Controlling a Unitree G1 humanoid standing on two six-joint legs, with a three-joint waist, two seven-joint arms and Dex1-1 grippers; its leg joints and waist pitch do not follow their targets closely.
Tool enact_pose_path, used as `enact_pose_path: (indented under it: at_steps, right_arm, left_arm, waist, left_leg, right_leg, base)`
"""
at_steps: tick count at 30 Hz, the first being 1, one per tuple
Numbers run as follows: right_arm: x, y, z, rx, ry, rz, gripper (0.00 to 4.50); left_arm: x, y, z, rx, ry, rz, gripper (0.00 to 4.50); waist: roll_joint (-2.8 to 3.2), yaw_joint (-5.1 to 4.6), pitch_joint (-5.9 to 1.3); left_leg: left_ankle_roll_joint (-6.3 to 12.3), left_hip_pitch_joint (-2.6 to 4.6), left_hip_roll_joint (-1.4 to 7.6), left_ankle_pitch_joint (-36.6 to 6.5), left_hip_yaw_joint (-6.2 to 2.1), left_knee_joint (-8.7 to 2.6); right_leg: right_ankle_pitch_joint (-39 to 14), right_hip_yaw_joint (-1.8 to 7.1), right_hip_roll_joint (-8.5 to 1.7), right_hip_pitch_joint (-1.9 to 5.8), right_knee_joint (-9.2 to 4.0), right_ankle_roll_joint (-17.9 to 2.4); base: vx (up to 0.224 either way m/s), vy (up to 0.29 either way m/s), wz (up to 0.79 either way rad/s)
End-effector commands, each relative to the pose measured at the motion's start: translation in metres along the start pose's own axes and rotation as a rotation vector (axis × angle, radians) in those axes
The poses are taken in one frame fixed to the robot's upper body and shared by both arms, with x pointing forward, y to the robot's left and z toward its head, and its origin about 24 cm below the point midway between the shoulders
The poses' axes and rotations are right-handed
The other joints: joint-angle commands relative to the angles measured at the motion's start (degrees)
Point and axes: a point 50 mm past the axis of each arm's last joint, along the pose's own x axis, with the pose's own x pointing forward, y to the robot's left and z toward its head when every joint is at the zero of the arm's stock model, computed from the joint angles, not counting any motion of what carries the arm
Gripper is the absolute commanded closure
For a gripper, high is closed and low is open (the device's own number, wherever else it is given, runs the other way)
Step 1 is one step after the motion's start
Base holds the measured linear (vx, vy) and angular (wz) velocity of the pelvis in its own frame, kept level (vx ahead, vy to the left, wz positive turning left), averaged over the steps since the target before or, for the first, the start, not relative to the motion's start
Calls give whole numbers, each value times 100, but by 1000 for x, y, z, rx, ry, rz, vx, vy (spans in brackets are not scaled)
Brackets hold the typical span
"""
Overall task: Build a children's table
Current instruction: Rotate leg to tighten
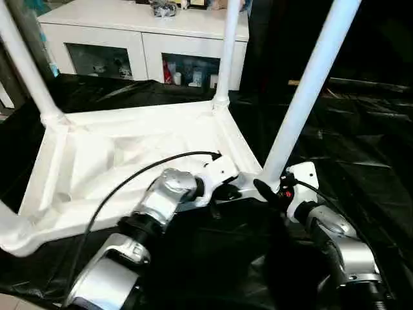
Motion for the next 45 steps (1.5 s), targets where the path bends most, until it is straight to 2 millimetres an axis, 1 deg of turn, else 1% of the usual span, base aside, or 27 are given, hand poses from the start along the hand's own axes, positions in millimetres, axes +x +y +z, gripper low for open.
enact_pose_path:
  at_steps: [1, 2, 3, 4, 6, 8, 11, 12, 14, 15, 16, 17, 18, 19, 21, 22, 24, 26, 31, 32, 34, 35, 36, 38, 39, 41, 45]
  right_arm:
    - [10, 33, -9, -4, 47, 139, 145]
    - [11, 35, -5, 9, 25, 163, 124]
    - [11, 35, -5, 9, 25, 163, 110]
    - [11, 33, -2, 13, 11, 167, 110]
    - [11, 30, 1, 16, 3, 165, 74]
    - [10, 26, 4, 4, -2, 167, 74]
    - [0, 16, 10, -58, 2, 283, 74]
    - [-7, 12, 10, -99, 21, 350, 74]
    - [-12, 10, 9, -126, 37, 394, 74]
    - [-14, 9, 9, -137, 44, 412, 74]
    - [-21, 4, 9, -155, 73, 455, 74]
    - [-21, 4, 9, -155, 73, 455, 74]
    - [-24, 2, 9, -159, 80, 469, 74]
    - [-29, -1, 10, -172, 90, 503, 74]
    - [-32, -3, 12, -182, 97, 529, 74]
    - [-35, -6, 13, -190, 104, 547, 74]
    - [-37, -8, 14, -198, 112, 564, 74]
    - [-38, -9, 15, -195, 118, 590, 74]
    - [-38, -7, 13, -193, 136, 630, 74]
    - [-38, -7, 12, -194, 138, 632, 88]
    - [-38, -7, 12, -194, 137, 631, 88]
    - [-37, -8, 13, -192, 135, 632, 116]
    - [-37, -8, 13, -188, 133, 634, 116]
    - [-37, -8, 13, -186, 133, 635, 127]
    - [-36, -7, 13, -184, 130, 634, 134]
    - [-36, -7, 13, -178, 126, 633, 153]
    - [-36, -6, 11, -174, 131, 639, 171]
  left_arm:
    - [20, -16, 0, -52, -9, -19, 450]
    - [22, -17, 2, -42, -3, -33, 450]
    - [22, -17, 2, -42, -3, -33, 450]
    - [21, -17, 1, -44, 7, -44, 450]
    - [20, -17, 0, -47, 15, -50, 450]
    - [19, -17, -2, -47, 17, -64, 450]
    - [9, -16, -10, -46, 35, -128, 450]
    - [2, -15, -13, -49, 36, -163, 450]
    - [-2, -14, -15, -48, 33, -191, 450]
    - [-4, -14, -15, -48, 31, -203, 450]
    - [-14, -18, -18, -3, 7, -307, 450]
    - [-14, -18, -18, -3, 7, -307, 450]
    - [-18, -19, -19, 7, 2, -341, 450]
    - [-26, -18, -22, 8, 5, -374, 450]
    - [-31, -17, -25, 4, 8, -390, 450]
    - [-36, -16, -27, -5, 10, -398, 450]
    - [-41, -14, -29, -16, 14, -397, 450]
    - [-45, -13, -30, -24, 13, -405, 450]
    - [-48, -14, -31, -29, 9, -417, 450]
    - [-48, -14, -31, -29, 8, -415, 450]
    - [-48, -14, -30, -29, 7, -414, 450]
    - [-48, -14, -30, -30, 6, -414, 450]
    - [-48, -14, -30, -28, 8, -411, 450]
    - [-48, -14, -30, -28, 8, -409, 450]
    - [-48, -14, -30, -30, 5, -408, 450]
    - [-47, -14, -30, -33, 2, -408, 450]
    - [-45, -16, -30, -35, 2, -412, 450]
  waist:
    - [-93, 10, -161]
    - [-42, 10, -158]
    - [-71, 2, -158]
    - [-60, 11, -159]
    - [-55, 7, -157]
    - [-57, 3, -160]
    - [-75, 20, -174]
    - [-80, 28, -182]
    - [-90, 58, -189]
    - [-98, 61, -186]
    - [-100, 85, -190]
    - [-103, 81, -197]
    - [-95, 83, -196]
    - [-96, 101, -211]
    - [-73, 123, -203]
    - [-53, 139, -204]
    - [-57, 123, -198]
    - [-66, 119, -197]
    - [-100, 109, -191]
    - [-96, 115, -194]
    - [-94, 117, -197]
    - [-96, 113, -199]
    - [-75, 118, -204]
    - [-88, 116, -207]
    - [-71, 111, -205]
    - [-79, 112, -207]
    - [-77, 114, -213]
  left_leg:
    - [88, 42, 204, -1942, -137, -452]
    - [81, 47, 205, -1981, -143, -458]
    - [88, 53, 200, -2047, -137, -453]
    - [83, 56, 202, -2064, -141, -455]
    - [77, 47, 204, -2098, -148, -462]
    - [73, 39, 208, -2091, -152, -469]
    - [158, 17, 219, -1967, -146, -457]
    - [223, 6, 218, -1784, -126, -437]
    - [340, -1, 220, -1588, -112, -417]
    - [372, -2, 220, -1536, -106, -414]
    - [415, -1, 222, -1434, -110, -409]
    - [446, -15, 219, -1393, -105, -404]
    - [469, -9, 224, -1324, -97, -405]
    - [480, 12, 237, -1244, -97, -391]
    - [525, 20, 248, -1153, -85, -389]
    - [516, 35, 258, -1158, -85, -391]
    - [479, 25, 257, -1181, -86, -402]
    - [444, 39, 257, -1284, -80, -399]
    - [401, 35, 246, -1310, -76, -394]
    - [401, 43, 250, -1281, -75, -390]
    - [405, 42, 248, -1237, -76, -388]
    - [413, 39, 246, -1196, -75, -384]
    - [422, 44, 245, -1171, -75, -379]
    - [442, 44, 242, -1131, -69, -370]
    - [446, 46, 242, -1125, -70, -373]
    - [451, 48, 241, -1123, -68, -368]
    - [463, 53, 241, -1081, -67, -361]
  right_leg:
    - [-2386, 99, -232, 91, -501, -748]
    - [-2388, 103, -232, 85, -505, -751]
    - [-2456, 100, -226, 77, -518, -725]
    - [-2484, 100, -230, 76, -520, -722]
    - [-2565, 99, -236, 77, -526, -699]
    - [-2509, 95, -231, 81, -524, -701]
    - [-2234, 101, -233, 122, -490, -758]
    - [-1914, 105, -234, 128, -465, -865]
    - [-1619, 105, -234, 158, -430, -969]
    - [-1570, 103, -231, 162, -428, -987]
    - [-1517, 100, -243, 178, -414, -1024]
    - [-1473, 104, -245, 186, -404, -1042]
    - [-1424, 103, -236, 174, -403, -1061]
    - [-1249, 104, -242, 183, -375, -1138]
    - [-988, 100, -225, 174, -335, -1269]
    - [-950, 102, -226, 171, -333, -1296]
    - [-900, 93, -214, 179, -316, -1352]
    - [-956, 99, -228, 178, -322, -1380]
    - [-1183, 106, -232, 177, -340, -1308]
    - [-1150, 107, -233, 173, -335, -1308]
    - [-1102, 105, -230, 177, -327, -1316]
    - [-1026, 102, -225, 180, -317, -1339]
    - [-972, 104, -228, 181, -309, -1359]
    - [-882, 103, -223, 186, -304, -1384]
    - [-853, 102, -219, 186, -306, -1399]
    - [-837, 102, -220, 191, -301, -1415]
    - [-782, 101, -217, 195, -292, -1438]
  base:
    - [0, 0, 0]
    - [0, 0, 0]
    - [0, 0, 0]
    - [0, 0, 0]
    - [0, 0, 0]
    - [0, 0, 0]
    - [0, 0, 0]
    - [0, 0, 0]
    - [0, 0, 0]
    - [0, 0, 0]
    - [0, 0, 0]
    - [0, 0, 0]
    - [0, 0, 0]
    - [0, 0, 0]
    - [0, 0, 0]
    - [0, 0, 0]
    - [0, 0, 0]
    - [0, 0, 0]
    - [0, 0, 0]
    - [0, 0, 0]
    - [0, 0, 0]
    - [0, 0, 0]
    - [0, 0, 0]
    - [0, 0, 0]
    - [0, 0, 0]
    - [0, 0, 0]
    - [0, 0, 0]
